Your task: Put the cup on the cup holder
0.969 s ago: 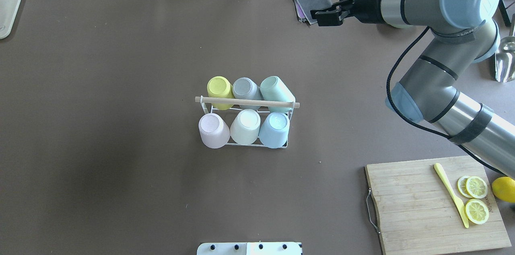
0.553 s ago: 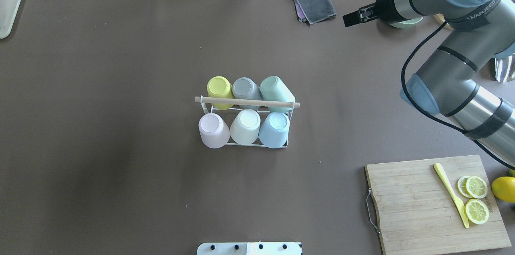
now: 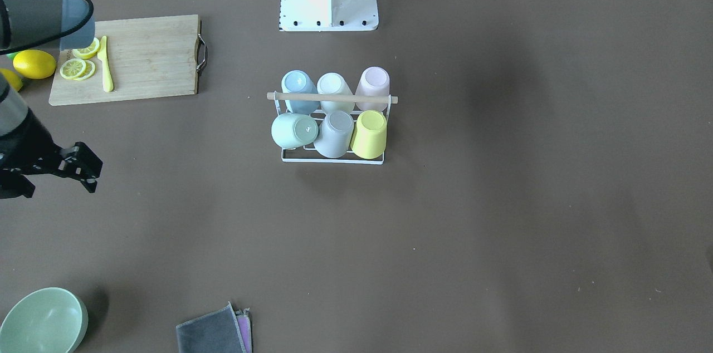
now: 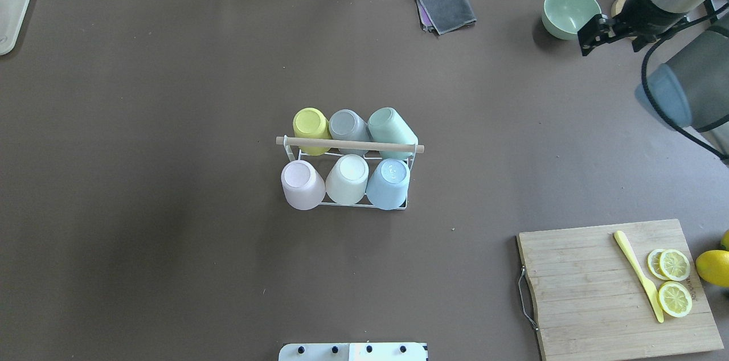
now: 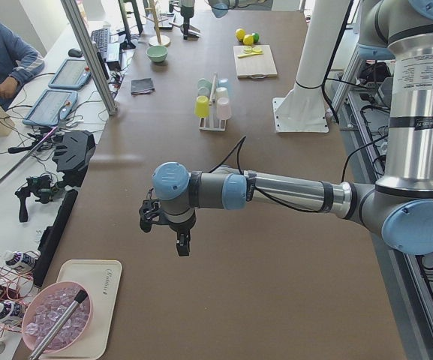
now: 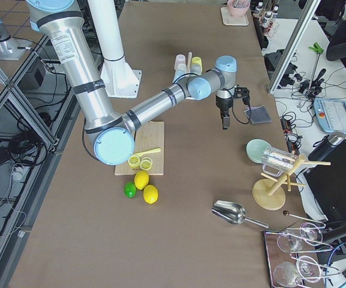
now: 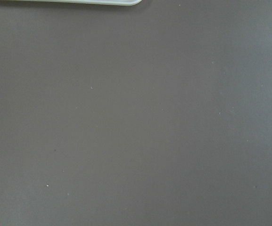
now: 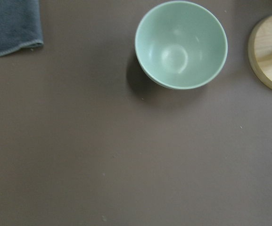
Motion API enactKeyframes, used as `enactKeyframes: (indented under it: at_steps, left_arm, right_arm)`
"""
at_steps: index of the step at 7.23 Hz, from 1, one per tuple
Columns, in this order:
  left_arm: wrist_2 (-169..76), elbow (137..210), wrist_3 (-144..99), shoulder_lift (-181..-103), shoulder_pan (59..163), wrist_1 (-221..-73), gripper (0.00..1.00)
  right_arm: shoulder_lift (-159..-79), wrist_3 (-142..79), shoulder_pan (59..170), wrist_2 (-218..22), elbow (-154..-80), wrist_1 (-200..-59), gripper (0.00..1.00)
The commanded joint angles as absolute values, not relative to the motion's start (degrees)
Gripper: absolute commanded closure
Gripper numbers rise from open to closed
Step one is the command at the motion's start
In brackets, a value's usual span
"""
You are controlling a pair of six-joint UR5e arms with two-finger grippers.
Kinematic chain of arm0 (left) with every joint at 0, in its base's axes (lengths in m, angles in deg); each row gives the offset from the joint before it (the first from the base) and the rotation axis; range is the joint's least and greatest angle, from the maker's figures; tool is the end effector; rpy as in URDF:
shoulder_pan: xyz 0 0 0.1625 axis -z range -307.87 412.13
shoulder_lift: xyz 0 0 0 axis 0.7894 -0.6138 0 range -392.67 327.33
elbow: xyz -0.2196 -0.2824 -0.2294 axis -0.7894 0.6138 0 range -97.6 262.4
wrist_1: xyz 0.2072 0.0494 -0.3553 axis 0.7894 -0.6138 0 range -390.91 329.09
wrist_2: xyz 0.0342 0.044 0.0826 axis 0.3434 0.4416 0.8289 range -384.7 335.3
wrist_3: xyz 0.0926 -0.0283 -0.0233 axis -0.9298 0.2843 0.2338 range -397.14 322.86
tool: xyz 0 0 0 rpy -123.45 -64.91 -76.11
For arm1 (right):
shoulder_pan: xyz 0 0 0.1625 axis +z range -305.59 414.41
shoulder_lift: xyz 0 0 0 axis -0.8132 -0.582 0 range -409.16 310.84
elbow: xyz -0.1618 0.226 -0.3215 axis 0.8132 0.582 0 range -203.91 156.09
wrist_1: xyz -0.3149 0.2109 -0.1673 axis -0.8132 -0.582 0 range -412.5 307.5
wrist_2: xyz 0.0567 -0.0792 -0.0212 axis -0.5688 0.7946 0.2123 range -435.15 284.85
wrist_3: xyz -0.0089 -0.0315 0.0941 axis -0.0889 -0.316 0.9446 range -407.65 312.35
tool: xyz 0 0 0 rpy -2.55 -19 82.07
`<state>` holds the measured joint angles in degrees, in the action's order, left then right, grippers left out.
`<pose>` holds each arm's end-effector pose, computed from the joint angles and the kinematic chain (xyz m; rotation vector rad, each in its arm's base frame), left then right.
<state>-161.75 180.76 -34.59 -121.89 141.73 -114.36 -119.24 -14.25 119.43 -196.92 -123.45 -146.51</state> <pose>-0.0569 -0.4843 0.6018 -0.0044 0.8214 -0.0281 -0.1854 -0.5895 0.4029 0.1116 -0.6864 0.0178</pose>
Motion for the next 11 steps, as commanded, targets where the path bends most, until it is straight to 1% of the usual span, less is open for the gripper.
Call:
enactKeyframes:
  at_steps: [1, 2, 3, 4, 5, 6, 7, 9, 11]
  left_arm:
    - [-161.8, 181.9, -35.6, -121.7, 141.7, -114.2, 0.02]
    - [-162.3, 181.3, -35.6, -121.4, 141.7, -114.1, 0.02]
    - [-161.9, 181.6, -35.6, -121.5, 141.3, -114.1, 0.02]
    - [-162.5, 180.0, -35.6, -122.1, 140.9, -114.1, 0.02]
    - [-162.6, 181.1, -35.6, -121.5, 141.1, -114.1, 0.02]
    - [-162.7, 181.5, -35.6, -121.3, 141.1, -114.0, 0.02]
    - [-163.1, 181.6, -35.6, -120.9, 141.3, -114.0, 0.02]
    - [-164.8, 181.6, -35.6, -120.7, 141.3, -114.0, 0.02]
    - [-164.8, 181.6, -35.6, -120.6, 141.3, -114.0, 0.02]
  right_arm:
    - [-127.9, -29.3, 126.9, -203.3, -124.1, -151.1, 0.00]
    - [-132.3, -35.3, 129.2, -205.0, -124.6, -151.0, 0.00]
    - [-136.7, -35.6, 129.3, -206.6, -127.1, -150.9, 0.00]
    - [-140.1, -36.1, 129.5, -206.7, -128.3, -150.4, 0.00]
    - [-143.3, -38.0, 130.2, -206.7, -129.5, -150.4, 0.00]
    - [-145.8, -44.8, 132.5, -206.6, -129.0, -150.7, 0.00]
    - [-146.5, -46.9, 134.7, -205.9, -128.3, -151.0, 0.00]
    - [-143.6, -47.5, 141.0, -205.0, -119.3, -150.3, 0.00]
    - [-142.1, -47.3, 143.8, -205.4, -119.6, -151.1, 0.00]
